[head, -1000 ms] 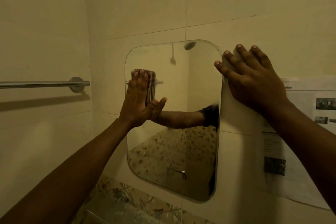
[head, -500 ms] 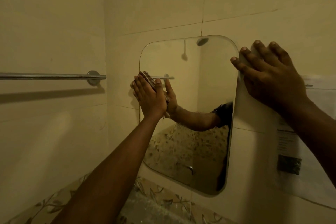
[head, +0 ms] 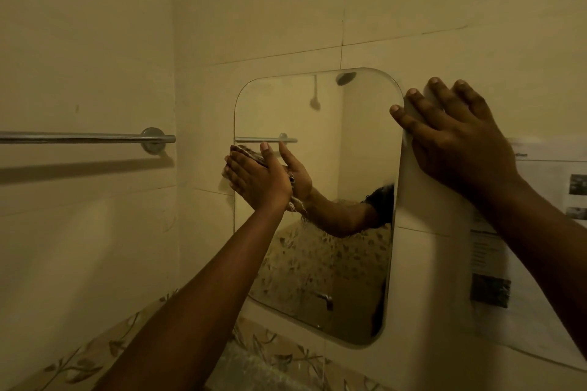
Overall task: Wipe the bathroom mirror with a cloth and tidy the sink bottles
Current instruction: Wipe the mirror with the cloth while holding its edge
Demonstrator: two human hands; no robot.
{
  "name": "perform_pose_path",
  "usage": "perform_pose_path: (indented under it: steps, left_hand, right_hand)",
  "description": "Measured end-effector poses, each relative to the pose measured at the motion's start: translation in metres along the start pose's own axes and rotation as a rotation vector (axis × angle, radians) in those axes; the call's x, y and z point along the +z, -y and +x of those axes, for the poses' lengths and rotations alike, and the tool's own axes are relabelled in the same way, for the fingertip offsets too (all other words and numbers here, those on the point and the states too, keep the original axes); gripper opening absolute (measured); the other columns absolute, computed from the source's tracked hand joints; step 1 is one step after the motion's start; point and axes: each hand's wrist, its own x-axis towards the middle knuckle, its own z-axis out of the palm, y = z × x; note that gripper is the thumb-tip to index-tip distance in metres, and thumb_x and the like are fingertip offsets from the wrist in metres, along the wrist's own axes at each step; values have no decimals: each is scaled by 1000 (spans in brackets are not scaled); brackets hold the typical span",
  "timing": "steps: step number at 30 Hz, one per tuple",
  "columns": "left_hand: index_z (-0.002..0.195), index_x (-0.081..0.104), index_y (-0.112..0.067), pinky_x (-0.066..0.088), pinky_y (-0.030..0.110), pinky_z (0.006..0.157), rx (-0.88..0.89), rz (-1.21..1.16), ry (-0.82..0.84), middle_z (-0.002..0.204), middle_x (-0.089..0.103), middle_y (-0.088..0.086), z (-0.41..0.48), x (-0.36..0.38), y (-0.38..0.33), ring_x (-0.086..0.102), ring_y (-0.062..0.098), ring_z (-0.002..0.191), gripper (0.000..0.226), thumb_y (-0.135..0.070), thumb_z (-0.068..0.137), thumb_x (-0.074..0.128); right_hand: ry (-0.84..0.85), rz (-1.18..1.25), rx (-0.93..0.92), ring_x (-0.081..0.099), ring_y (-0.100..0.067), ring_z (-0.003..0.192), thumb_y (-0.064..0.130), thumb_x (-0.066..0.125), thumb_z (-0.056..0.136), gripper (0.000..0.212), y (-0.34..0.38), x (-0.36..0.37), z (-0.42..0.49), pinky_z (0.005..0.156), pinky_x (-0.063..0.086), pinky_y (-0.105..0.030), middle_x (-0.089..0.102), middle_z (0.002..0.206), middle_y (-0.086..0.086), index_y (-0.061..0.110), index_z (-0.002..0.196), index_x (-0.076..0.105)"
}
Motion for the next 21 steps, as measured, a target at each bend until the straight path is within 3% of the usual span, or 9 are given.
perform_pose_path:
  steps: [4, 12, 18, 21]
  left_hand:
    - [170, -10, -12, -11, 46, 135, 39, 11, 31, 180, -13, 7, -24, 7, -10, -17, 25, 166, 90, -67, 108, 24]
    - [170, -13, -15, -10, 47, 135, 332, 125, 99, 179, -17, 4, -76, 23, -13, -22, 20, 165, 106, -82, 93, 13]
    - [170, -10, -13, -14, 45, 134, 621, 204, 121, 179, -19, 5, -109, 34, -13, -25, 19, 164, 107, -86, 95, 14]
    - [170, -6, -8, -10, 48, 134, 839, 267, 124, 179, -16, 11, -124, 40, -12, -19, 27, 166, 106, -82, 99, 20]
  right_hand:
    - [-1, -4, 7, 41, -50, 149, 23, 40, 113, 46, 1, -2, 0, 125, 26, -61, 50, 157, -25, 13, 158, 48]
    - [-18, -16, 13, 42, -49, 149, 23, 42, 113, 46, 2, -3, 0, 125, 28, -61, 50, 157, -24, 13, 157, 48]
    - [7, -8, 26, 38, -48, 151, 21, 45, 112, 46, 2, -4, 1, 126, 26, -60, 48, 159, -23, 14, 157, 48]
    - [6, -1, 32, 39, -48, 151, 20, 46, 111, 46, 3, -5, 1, 126, 27, -61, 48, 159, -23, 14, 157, 49]
